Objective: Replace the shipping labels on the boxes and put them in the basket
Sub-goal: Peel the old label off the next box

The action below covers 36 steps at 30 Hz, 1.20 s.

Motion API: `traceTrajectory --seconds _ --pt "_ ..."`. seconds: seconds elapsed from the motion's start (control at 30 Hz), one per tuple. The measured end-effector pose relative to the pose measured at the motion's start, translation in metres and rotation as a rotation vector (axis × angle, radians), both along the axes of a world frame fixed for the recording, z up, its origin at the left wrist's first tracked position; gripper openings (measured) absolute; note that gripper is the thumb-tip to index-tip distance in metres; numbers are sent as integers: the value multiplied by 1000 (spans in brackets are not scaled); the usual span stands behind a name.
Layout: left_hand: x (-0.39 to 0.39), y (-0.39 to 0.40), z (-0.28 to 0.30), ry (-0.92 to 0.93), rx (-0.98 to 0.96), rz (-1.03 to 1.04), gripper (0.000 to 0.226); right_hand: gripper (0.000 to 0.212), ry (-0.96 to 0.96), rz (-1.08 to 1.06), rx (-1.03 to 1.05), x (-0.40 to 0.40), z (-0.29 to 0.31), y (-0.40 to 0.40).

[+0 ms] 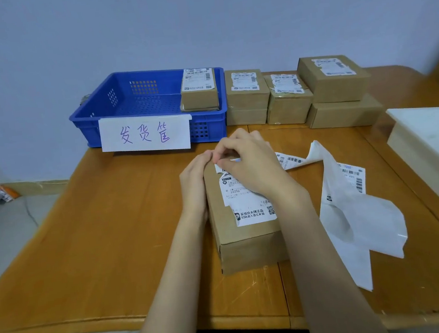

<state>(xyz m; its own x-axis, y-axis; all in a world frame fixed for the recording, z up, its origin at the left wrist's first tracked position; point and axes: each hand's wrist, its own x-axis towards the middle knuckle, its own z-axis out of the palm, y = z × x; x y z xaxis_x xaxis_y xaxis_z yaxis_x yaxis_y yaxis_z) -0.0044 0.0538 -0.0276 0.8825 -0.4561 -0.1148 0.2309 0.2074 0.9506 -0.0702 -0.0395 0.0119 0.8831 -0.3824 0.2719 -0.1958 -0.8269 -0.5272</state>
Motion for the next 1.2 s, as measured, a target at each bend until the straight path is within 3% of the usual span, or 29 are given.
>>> traceTrajectory --seconds 0.13,0.47,0.6,0.7,0.93,1.2 --pt "-1 -1 -1 -7 -8 14 21 7 16 -23 -23 3 -3 0" --pt "-1 -1 -4 10 -43 20 39 13 58 -6 -4 3 -5 -1" --pt "-2 -2 -3 17 -41 37 26 19 18 5 7 1 -6 -1" --pt "-3 -2 -1 30 -42 30 37 17 22 8 -8 2 -7 -1" --pt "-2 0 -1 30 -39 15 29 18 -28 24 100 -3 -2 -1" --pt "-5 0 1 21 -13 27 24 10 -9 -53 -6 3 -2 3"
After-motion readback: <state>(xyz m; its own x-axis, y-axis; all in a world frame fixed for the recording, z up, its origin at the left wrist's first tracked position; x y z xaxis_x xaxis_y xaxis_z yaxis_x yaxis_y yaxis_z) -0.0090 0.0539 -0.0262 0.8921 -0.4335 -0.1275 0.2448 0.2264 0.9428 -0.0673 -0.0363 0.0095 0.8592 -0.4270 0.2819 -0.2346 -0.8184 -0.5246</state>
